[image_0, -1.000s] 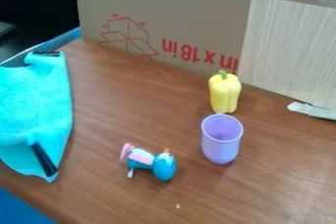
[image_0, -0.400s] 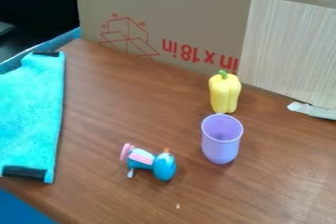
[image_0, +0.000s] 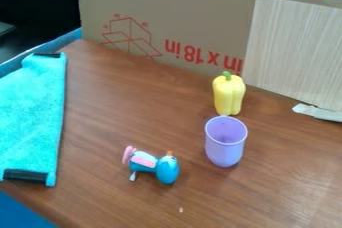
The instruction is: Fold the cloth from top right to bottom left
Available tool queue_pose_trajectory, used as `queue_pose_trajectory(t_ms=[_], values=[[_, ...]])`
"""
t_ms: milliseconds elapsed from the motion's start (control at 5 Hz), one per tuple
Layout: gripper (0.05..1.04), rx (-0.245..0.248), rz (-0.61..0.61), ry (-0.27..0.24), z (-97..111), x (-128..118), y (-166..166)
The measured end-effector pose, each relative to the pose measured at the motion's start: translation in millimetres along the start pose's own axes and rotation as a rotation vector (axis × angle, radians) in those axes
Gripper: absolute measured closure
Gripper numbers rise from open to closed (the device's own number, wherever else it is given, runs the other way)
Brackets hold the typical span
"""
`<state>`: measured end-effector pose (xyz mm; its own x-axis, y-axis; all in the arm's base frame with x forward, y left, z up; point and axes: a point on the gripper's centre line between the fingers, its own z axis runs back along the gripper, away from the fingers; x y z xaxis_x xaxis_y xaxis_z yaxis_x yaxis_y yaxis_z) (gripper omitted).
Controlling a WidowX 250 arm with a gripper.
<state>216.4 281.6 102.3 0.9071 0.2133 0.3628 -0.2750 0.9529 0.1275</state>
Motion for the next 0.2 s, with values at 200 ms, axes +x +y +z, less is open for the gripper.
queue_pose_trajectory(t_ms=[200], values=[[0.080,-0.013,-0.128,0.130,12.6,14.7,-14.0]])
